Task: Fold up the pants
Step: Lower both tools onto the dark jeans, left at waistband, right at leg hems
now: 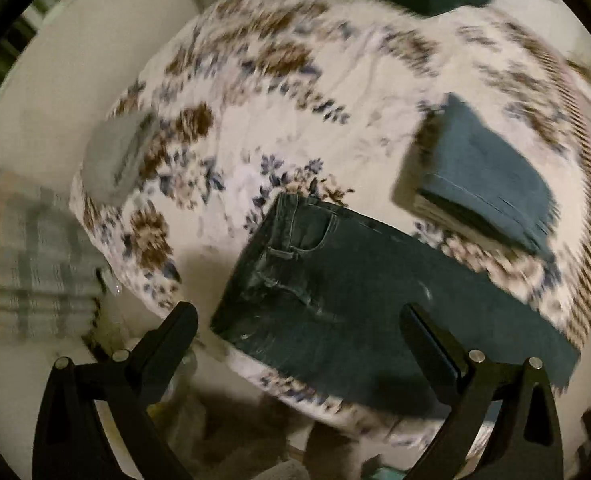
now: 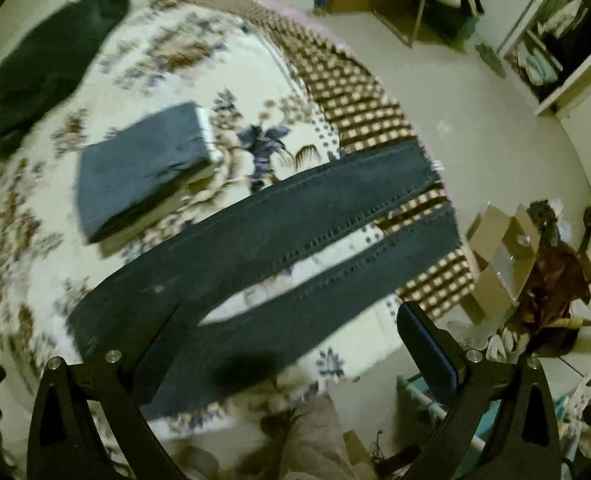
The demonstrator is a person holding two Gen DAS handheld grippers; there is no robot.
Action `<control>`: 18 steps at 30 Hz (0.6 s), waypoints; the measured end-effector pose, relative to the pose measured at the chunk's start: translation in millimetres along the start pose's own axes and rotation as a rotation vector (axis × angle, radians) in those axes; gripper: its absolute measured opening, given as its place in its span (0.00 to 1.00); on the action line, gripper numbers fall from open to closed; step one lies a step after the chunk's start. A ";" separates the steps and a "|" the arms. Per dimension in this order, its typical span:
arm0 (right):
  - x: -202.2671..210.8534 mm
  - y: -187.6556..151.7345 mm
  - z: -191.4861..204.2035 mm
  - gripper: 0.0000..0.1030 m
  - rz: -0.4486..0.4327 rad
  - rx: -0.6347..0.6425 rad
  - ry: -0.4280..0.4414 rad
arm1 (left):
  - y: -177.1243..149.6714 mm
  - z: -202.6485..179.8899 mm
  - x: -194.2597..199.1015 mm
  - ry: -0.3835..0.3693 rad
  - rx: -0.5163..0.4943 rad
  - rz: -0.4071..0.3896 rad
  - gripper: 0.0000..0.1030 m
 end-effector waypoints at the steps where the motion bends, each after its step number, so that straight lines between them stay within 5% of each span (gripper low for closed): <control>1: -21.2 16.2 1.1 1.00 0.018 -0.021 -0.003 | 7.9 -4.8 -15.2 0.002 0.019 0.021 1.00; 9: -189.8 114.4 -30.7 1.00 0.118 -0.235 -0.088 | 66.1 -39.9 -174.8 0.010 0.270 0.223 1.00; 18: -286.2 146.9 -69.6 0.99 0.212 -0.384 -0.143 | 104.0 -46.4 -267.6 0.061 0.397 0.293 1.00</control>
Point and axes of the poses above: each gripper's, at about its wrist camera, not at the fingertips, and x roughly against the way its jaws point, z to its left, y to its top, the point moved 2 cm from there along -x, roughly the way its jaws point, and after that the axes turned 1 degree about -x, right-handed, at the moved point
